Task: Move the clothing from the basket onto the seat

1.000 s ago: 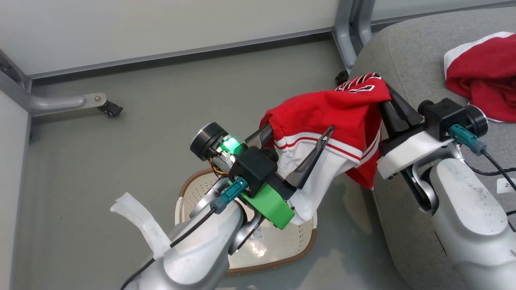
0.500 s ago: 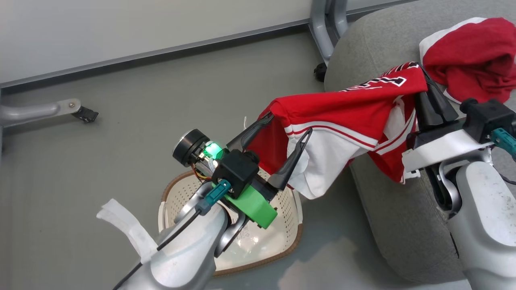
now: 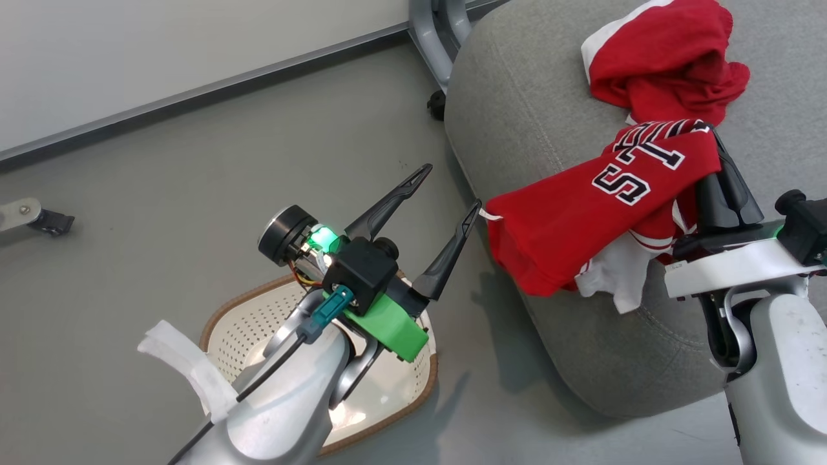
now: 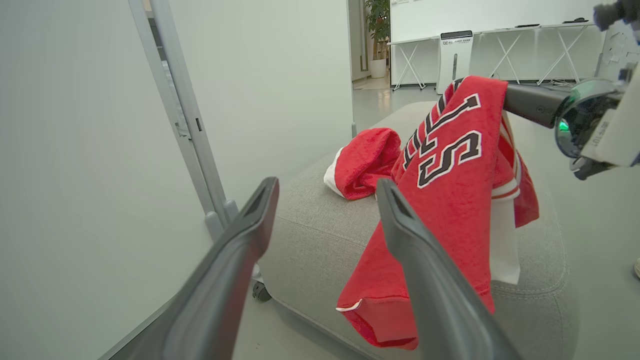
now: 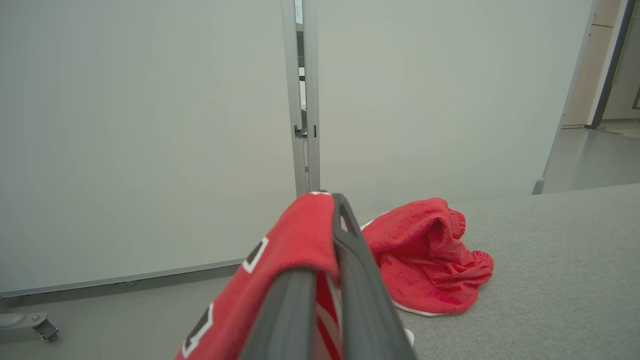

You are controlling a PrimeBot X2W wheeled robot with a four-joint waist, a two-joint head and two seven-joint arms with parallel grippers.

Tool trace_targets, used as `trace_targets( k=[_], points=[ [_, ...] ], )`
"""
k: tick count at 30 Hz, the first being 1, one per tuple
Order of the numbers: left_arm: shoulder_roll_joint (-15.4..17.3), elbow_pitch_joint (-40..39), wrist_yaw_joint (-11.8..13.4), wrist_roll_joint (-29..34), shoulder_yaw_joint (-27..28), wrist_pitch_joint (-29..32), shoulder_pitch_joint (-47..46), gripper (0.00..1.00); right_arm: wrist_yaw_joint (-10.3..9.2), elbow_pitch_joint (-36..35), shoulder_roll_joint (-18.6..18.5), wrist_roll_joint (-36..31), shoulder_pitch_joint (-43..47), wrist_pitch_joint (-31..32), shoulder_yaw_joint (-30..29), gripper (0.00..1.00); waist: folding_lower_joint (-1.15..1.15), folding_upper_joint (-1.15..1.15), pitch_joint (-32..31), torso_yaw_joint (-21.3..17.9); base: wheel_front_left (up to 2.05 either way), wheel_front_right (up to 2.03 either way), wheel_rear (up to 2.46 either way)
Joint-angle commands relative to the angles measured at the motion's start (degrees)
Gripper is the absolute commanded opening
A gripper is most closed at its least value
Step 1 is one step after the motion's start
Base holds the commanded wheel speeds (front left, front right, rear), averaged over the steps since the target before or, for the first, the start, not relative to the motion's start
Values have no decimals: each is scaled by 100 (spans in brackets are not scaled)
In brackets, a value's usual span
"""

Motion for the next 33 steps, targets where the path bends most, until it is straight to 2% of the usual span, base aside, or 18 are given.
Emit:
trace_targets(
  k=[1,10,20,27,33],
  points=[
    [30,-3,-13,65,14,-19,84,100,-4,-51,10,12,88,-15,-49,0,0,0,34,-190,0,0,0],
    [-25,32,-39,88,-52,-20,52,100,-4,-195,100,51,332,-15,-256,0,0,0,81,-553,0,0,0],
    [-10,-4,-43,129,6,-20,6,100,-4,-288,152,76,424,-15,-375,0,0,0,142,-669,0,0,0],
    [48,-31,-24,177,104,-20,-73,100,-4,-369,101,54,-98,-15,-422,0,0,0,339,-639,0,0,0],
    [83,-63,-33,253,138,-20,-235,100,-4,-213,-134,147,-1046,-15,-582,0,0,0,714,-540,0,0,0]
  ],
)
